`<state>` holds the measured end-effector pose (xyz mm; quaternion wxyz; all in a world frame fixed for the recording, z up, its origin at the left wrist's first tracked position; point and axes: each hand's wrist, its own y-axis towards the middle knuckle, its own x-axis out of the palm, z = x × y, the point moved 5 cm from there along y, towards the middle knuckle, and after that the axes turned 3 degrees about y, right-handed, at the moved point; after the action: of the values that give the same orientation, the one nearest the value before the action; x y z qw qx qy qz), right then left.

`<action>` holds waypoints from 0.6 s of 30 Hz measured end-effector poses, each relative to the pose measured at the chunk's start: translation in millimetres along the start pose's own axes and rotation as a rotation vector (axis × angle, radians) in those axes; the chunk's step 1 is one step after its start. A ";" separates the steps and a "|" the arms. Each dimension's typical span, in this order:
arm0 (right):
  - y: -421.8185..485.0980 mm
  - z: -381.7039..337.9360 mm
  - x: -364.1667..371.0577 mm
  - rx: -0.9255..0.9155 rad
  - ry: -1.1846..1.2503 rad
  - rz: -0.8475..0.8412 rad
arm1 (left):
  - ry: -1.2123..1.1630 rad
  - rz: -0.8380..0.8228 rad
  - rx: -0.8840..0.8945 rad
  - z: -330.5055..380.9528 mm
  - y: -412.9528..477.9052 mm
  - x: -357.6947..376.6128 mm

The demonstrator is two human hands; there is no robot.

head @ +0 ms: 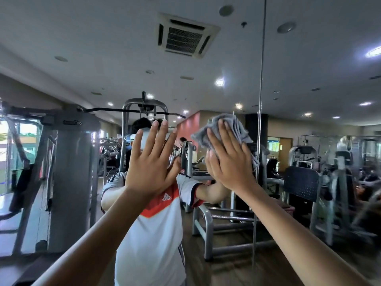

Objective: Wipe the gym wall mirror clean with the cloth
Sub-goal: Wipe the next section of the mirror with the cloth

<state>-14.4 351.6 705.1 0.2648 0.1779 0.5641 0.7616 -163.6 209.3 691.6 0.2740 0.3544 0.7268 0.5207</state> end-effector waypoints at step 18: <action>24.4 2.9 3.2 -0.057 0.032 -0.022 | 0.028 -0.105 0.030 -5.9 11.2 -9.4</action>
<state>-20.2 350.3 729.1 0.2689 0.1521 0.5482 0.7772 -159.9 200.7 704.4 0.2855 0.3126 0.7558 0.4996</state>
